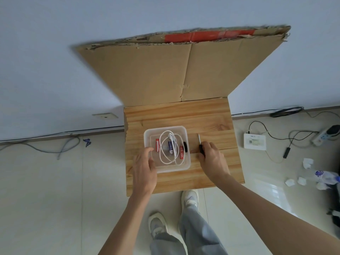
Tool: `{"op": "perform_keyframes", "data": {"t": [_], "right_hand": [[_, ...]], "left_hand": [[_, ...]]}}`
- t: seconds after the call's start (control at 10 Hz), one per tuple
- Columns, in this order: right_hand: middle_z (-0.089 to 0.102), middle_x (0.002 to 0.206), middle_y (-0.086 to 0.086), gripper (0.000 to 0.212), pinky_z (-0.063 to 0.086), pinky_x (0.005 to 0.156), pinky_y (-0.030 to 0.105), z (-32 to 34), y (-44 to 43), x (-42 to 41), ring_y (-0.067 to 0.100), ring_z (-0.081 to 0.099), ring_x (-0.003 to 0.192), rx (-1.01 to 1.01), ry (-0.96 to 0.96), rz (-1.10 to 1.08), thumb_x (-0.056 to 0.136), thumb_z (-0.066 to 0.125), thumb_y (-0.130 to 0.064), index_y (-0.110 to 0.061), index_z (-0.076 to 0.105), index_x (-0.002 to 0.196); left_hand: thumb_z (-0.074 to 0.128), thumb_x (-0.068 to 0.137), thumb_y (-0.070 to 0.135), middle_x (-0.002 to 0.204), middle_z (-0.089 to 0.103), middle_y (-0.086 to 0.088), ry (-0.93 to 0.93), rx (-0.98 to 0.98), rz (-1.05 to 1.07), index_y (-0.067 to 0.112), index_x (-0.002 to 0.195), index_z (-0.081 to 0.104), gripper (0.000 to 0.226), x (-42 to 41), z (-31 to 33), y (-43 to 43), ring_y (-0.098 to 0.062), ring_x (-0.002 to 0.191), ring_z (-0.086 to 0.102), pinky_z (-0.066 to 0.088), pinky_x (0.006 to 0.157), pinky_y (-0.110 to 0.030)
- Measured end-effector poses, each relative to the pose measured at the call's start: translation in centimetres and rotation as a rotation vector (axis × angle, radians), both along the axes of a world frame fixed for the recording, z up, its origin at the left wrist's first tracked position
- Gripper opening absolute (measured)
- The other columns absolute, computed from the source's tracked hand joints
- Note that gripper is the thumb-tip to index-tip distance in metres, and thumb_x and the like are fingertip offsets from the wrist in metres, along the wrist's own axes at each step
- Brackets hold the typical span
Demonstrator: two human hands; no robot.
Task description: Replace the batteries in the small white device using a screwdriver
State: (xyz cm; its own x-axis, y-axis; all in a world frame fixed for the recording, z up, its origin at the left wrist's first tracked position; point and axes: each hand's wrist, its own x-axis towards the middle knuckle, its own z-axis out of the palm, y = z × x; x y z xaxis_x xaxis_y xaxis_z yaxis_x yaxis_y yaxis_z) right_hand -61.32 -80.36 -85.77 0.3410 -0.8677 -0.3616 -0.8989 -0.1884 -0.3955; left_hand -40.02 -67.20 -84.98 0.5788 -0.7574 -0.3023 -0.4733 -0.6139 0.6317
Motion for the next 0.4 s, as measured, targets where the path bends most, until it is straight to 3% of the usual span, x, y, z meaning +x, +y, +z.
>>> {"op": "perform_keyframes", "data": {"t": [0.2, 0.4], "right_hand": [[0.059, 0.099, 0.003, 0.019, 0.053, 0.058, 0.042, 0.5, -0.1, 0.3, 0.029, 0.062, 0.073, 0.012, 0.027, 0.005, 0.099, 0.064, -0.019, -0.014, 0.055, 0.115], [0.058, 0.108, 0.007, 0.018, 0.048, 0.058, 0.038, 3.9, -0.3, 0.8, 0.03, 0.063, 0.076, 0.077, 0.149, 0.017, 0.103, 0.057, -0.021, -0.013, 0.052, 0.118]], "left_hand": [[0.052, 0.11, 0.026, 0.154, 0.051, 0.015, 0.061, 0.022, -0.102, 0.034, 0.15, 0.045, 0.042, 1.0, 1.0, 0.2, -0.011, 0.145, 0.042, 0.038, 0.119, -0.036], [0.051, 0.107, 0.047, 0.155, 0.052, 0.01, -0.027, 0.132, -0.215, 0.034, 0.156, 0.04, 0.052, 2.5, 7.5, -0.6, -0.018, 0.146, 0.043, 0.048, 0.114, -0.044]]}}
